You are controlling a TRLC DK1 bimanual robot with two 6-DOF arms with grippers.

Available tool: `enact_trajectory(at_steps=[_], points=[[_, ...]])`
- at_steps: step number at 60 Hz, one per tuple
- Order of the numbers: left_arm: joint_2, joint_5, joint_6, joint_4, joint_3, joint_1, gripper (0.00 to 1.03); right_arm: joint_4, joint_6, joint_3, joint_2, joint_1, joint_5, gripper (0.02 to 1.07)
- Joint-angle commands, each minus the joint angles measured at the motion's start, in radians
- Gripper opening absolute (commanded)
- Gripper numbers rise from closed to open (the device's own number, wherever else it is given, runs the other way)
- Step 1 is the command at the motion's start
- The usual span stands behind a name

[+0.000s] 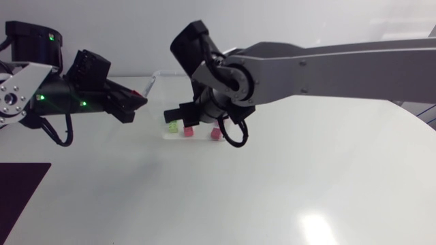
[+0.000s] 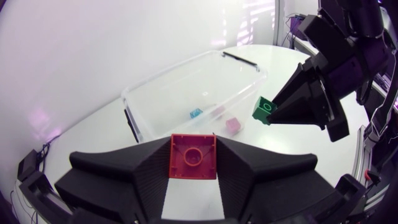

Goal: Place the duplo bricks in the container

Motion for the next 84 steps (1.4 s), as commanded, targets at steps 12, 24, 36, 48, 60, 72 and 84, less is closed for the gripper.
enact_trajectory(at_steps=[12, 24, 36, 48, 60, 72, 84], points=[[0.194, -0.026, -0.063, 0.051, 0.173, -0.032, 0.37, 0.074, -0.037, 0.026, -0.042, -0.017, 0.016, 0.31], [0.357, -0.054, -0.092, 0.121, 0.282, -0.061, 0.37, 0.095, -0.045, 0.079, 0.017, -0.072, 0.021, 0.31], [0.475, -0.084, -0.109, 0.154, 0.376, -0.072, 0.38, 0.106, -0.053, 0.141, 0.098, -0.117, 0.023, 0.31], [0.497, -0.133, -0.114, 0.155, 0.432, -0.072, 0.97, 0.104, -0.060, 0.210, 0.168, -0.145, 0.021, 0.31], [0.339, -0.133, -0.114, 0.135, 0.369, -0.067, 0.98, 0.118, -0.072, 0.240, 0.217, -0.174, 0.023, 0.54], [0.181, -0.156, -0.099, 0.100, 0.261, -0.057, 0.98, 0.080, -0.071, 0.245, 0.216, -0.180, 0.033, 0.96], [0.016, -0.187, -0.069, 0.062, 0.159, -0.052, 0.98, 0.083, -0.079, 0.176, 0.101, -0.192, 0.044, 1.02]])
